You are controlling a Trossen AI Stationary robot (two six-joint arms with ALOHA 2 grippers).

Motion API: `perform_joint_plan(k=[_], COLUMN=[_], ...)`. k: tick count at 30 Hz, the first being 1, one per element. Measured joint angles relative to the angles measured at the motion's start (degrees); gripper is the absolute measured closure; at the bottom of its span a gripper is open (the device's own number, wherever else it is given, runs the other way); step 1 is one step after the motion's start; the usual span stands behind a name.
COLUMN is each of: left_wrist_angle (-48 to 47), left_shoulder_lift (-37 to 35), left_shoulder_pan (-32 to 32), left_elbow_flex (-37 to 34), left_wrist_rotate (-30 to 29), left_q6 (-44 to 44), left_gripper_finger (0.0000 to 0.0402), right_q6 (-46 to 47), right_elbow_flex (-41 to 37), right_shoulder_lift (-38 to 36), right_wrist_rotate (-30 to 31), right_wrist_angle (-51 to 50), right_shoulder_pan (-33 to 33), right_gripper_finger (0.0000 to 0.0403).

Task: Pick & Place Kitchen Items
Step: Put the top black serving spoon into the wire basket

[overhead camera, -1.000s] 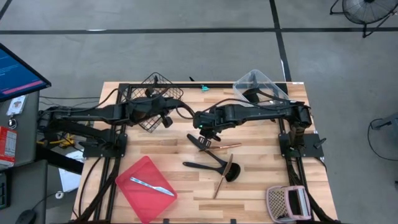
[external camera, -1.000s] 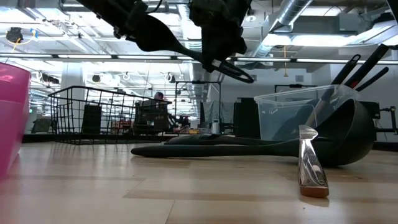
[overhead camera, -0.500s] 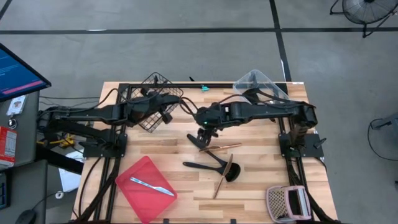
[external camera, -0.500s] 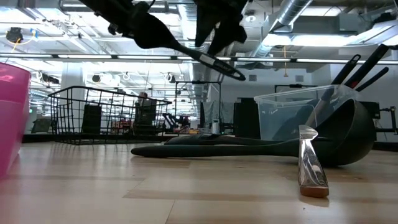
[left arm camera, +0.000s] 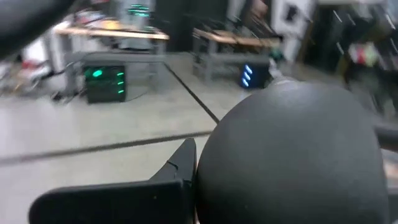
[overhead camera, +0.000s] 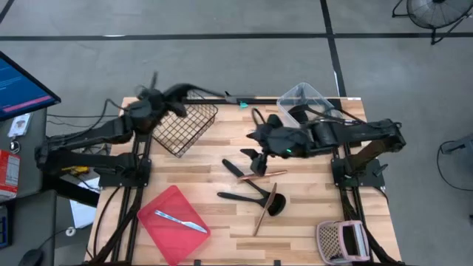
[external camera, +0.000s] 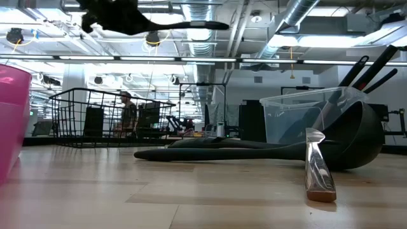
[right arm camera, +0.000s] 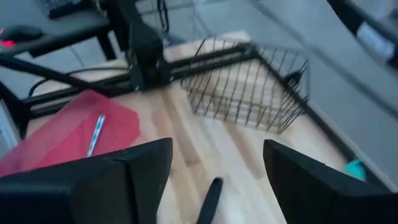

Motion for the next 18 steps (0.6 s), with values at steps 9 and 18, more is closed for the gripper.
perform_joint_plan(k=[9,18], left_wrist_angle=[0.28,0.38], left_shoulder_lift=[-1.58,-2.39], left_shoulder_pan=[4.19,4.53], left_elbow_flex=[-0.89,-13.27], left_wrist_rotate=[-7.15,-17.06], left_q6=[-7.02,-19.84], left_gripper_finger=[0.0359,0.0359], right_q6=[-0.57,4.0], right_elbow_flex=[-0.01,-0.09], right_shoulder_lift=[-0.43,3.03], right_wrist_rotate=[14.96,16.05], right_wrist_angle=[-1.42,-7.88], right_shoulder_pan=[5.85,4.86], right_gripper_finger=[0.0155,0.0155])
